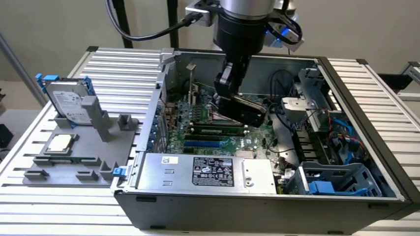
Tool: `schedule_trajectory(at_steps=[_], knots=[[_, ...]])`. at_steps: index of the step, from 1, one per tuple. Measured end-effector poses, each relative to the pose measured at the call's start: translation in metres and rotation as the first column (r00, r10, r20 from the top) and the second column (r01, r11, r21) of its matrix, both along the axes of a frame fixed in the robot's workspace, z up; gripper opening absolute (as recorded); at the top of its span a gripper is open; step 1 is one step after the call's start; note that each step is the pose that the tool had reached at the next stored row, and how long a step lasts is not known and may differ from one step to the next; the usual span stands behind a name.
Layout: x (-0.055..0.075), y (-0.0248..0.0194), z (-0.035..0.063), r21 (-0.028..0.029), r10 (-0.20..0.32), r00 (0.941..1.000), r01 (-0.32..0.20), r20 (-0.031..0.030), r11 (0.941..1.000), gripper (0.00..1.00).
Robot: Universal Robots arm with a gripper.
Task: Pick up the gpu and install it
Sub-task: 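Insert the gpu into the slot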
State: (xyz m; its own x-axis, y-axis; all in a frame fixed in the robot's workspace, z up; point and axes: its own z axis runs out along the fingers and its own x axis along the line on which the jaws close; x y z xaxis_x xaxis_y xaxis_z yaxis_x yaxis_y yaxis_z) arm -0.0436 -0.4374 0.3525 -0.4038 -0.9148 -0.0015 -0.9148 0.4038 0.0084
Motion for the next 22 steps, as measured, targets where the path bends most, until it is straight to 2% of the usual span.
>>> schedule_trajectory(at_steps=[4, 8, 11, 18, 22], knots=[[0.0, 0.0, -0.0026, 0.0001, 0.073, 0.9973, -0.073, 0.0, 0.9973, 0.0], [0.0, 0.0, -0.0052, 0.0, 0.145, 0.9894, -0.145, 0.0, 0.9894, 0.0], [0.0, 0.0, -0.0072, 0.0001, 0.198, 0.9802, -0.198, 0.0001, 0.9802, 0.0], [0.0, -0.0002, -0.0141, 0.0002, 0.312, 0.95, -0.312, 0.0001, 0.95, 0.0], [-0.001, -0.0032, -0.0205, 0.0056, 0.338, 0.9413, -0.338, 0.0019, 0.9413, 0.0]])
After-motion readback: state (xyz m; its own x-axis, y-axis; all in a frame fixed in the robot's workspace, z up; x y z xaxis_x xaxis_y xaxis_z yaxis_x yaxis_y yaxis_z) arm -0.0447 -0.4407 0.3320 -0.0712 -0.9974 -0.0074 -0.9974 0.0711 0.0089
